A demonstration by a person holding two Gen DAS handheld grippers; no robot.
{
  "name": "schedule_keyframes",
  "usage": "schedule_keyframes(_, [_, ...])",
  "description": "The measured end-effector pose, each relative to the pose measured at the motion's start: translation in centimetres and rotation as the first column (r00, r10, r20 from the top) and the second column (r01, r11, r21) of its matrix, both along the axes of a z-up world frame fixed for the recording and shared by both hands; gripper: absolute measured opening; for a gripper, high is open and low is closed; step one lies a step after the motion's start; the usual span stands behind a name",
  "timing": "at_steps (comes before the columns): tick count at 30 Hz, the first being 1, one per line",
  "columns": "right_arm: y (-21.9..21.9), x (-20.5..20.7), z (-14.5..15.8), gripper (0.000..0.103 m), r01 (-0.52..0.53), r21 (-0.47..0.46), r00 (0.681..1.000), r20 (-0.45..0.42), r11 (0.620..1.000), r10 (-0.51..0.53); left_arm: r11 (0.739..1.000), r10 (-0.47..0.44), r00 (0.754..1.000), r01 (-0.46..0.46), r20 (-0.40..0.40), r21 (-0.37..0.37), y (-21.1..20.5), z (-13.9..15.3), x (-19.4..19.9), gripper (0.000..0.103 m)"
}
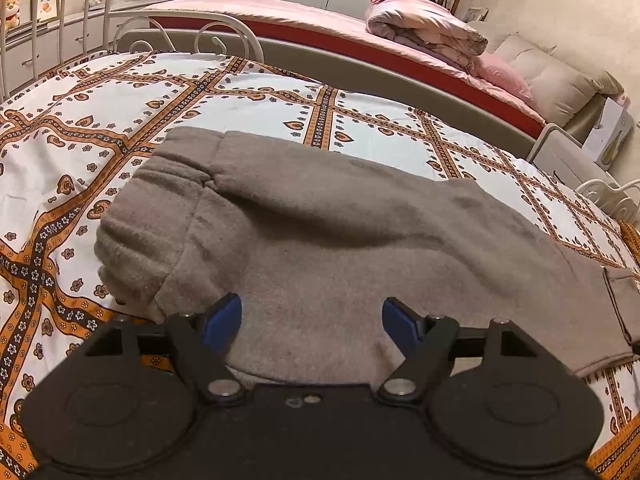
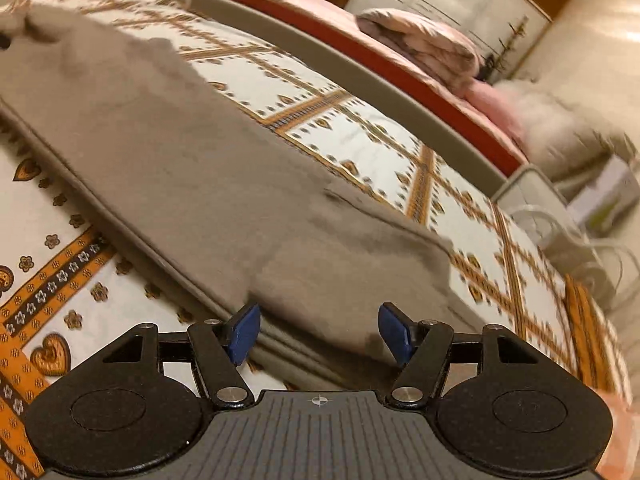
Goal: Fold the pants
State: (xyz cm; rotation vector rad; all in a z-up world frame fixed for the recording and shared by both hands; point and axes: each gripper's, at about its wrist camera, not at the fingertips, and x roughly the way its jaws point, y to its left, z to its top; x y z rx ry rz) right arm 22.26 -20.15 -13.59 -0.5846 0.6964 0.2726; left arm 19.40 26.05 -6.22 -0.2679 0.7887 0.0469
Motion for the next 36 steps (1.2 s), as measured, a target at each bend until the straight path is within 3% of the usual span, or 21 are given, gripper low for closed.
schedule_keyframes(4, [1.7,0.9,-0.8,0.055,-0.027,-0.062,1.000,-0.015,0.998,0.026,1.000,-0.012,1.000,0.012,0.002,0.001,0.1,0.0,-0.2,0.070])
schedule_keyframes(6, [2.1,1.3,-1.2,0.035,-0.050,-0.069,0.998,-0.038,0.996,0.048,1.000,-0.019,1.000,0.019,0.003,0.001,0.1,-0.1,-0.2,0.070])
schedule_keyframes(10, [2.1,1.8,-1.0,0.017,-0.050,-0.050,0.998,-0.043,0.997,0.048,1.000,-0.024,1.000,0.024,0.004,0.000,0.1,-0.1,-0.4,0.070])
schedule_keyframes(11, [2.0,1.9,-0.7,0.009,-0.039,-0.033,0.999,-0.035,0.999,0.038,1.000,-0.025,1.000,0.025,0.004,0.000,0.1,-0.1,-0.4,0.070])
schedule_keyframes(13, [1.1,2.1,0.4,0.008,0.005,0.036,1.000,0.002,0.999,-0.005,1.000,-0.024,1.000,0.024,0.004,0.001,0.1,-0.1,-0.4,0.070])
schedule_keyframes(16, [-2.3,3.1,3.4,0.007,0.154,0.242,0.984,0.048,0.958,-0.170,1.000,-0.022,1.000,0.022,0.003,0.004,0.0,-0.1,-0.4,0.070])
schedule_keyframes(19, [-8.8,4.1,5.6,0.006,0.363,0.477,0.912,-0.003,0.801,-0.411,1.000,-0.024,1.000,0.024,0.002,0.008,-0.1,-0.1,-0.4,0.070])
schedule_keyframes(20, [-11.3,4.2,5.9,0.006,0.430,0.537,0.871,-0.037,0.725,-0.489,1.000,-0.025,1.000,0.025,0.002,0.009,-0.1,-0.1,-0.4,0.070])
schedule_keyframes(22, [-16.7,3.8,5.6,0.006,0.544,0.649,0.774,-0.145,0.531,-0.616,1.000,-0.025,1.000,0.025,0.002,0.009,-0.1,-0.1,-0.4,0.070])
schedule_keyframes(24, [-21.2,2.9,4.8,0.006,0.623,0.695,0.671,-0.239,0.359,-0.702,1.000,-0.026,1.000,0.026,0.001,0.012,-0.1,-0.1,-0.4,0.070])
schedule_keyframes(27, [-27.0,1.1,3.0,0.007,0.674,0.729,0.542,-0.376,0.121,-0.751,0.999,-0.026,1.000,0.026,-0.001,0.019,-0.2,-0.2,-0.4,0.071])
schedule_keyframes(29, [-29.5,-0.6,1.9,0.007,0.670,0.742,0.508,-0.453,0.005,-0.733,0.999,-0.026,1.000,0.026,-0.003,0.024,-0.4,-0.2,-0.3,0.072])
schedule_keyframes(30, [-30.3,-1.3,1.6,0.007,0.665,0.746,0.504,-0.480,-0.033,-0.718,0.999,-0.026,1.000,0.026,-0.004,0.027,-0.4,-0.2,-0.2,0.073])
schedule_keyframes(31, [-30.7,-1.9,1.7,0.007,0.650,0.759,0.516,-0.480,-0.040,-0.709,0.999,-0.027,1.000,0.028,-0.006,0.030,-0.5,-0.2,-0.2,0.075])
schedule_keyframes(34, [-30.7,-2.1,2.5,0.008,0.603,0.798,0.586,-0.456,-0.015,-0.670,0.999,-0.023,1.000,0.023,-0.010,0.041,-0.9,-0.2,0.0,0.077])
schedule_keyframes(35, [-30.4,-2.1,2.4,0.013,0.598,0.802,0.601,-0.461,-0.016,-0.654,0.999,-0.020,1.000,0.021,-0.013,0.045,-1.0,-0.2,0.1,0.078])
schedule_keyframes(36, [-30.2,-1.8,2.2,0.032,0.592,0.806,0.619,-0.474,-0.025,-0.626,0.999,-0.016,1.000,0.017,-0.015,0.051,-1.2,-0.2,0.2,0.079])
